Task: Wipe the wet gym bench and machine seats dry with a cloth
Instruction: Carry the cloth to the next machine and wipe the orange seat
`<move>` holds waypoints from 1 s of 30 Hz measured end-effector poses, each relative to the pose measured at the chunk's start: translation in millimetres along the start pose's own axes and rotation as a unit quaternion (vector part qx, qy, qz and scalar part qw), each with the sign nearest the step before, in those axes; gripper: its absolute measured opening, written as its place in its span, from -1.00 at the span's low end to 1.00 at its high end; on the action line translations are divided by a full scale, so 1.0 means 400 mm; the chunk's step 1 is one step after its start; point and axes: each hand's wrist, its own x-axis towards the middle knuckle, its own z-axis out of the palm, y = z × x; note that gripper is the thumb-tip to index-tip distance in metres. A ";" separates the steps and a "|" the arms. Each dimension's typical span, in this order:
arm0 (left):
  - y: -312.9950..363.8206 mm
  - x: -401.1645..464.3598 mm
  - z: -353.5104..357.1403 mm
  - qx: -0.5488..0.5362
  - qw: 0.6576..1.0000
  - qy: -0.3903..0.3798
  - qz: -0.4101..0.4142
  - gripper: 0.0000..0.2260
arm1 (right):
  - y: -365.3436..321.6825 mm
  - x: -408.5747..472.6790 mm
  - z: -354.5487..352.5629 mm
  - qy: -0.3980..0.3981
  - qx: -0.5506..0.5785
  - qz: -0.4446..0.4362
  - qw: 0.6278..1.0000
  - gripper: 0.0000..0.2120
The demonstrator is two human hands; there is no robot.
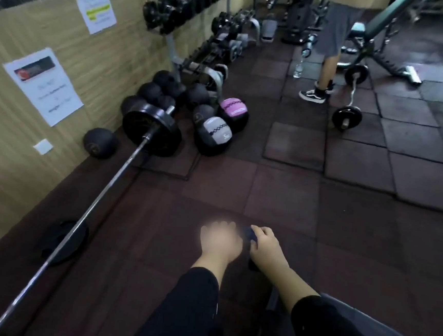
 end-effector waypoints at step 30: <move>1.053 0.829 -0.264 0.195 0.871 -0.040 0.449 -0.63 | 0.624 0.493 -0.735 0.291 0.131 0.363 0.876 -0.55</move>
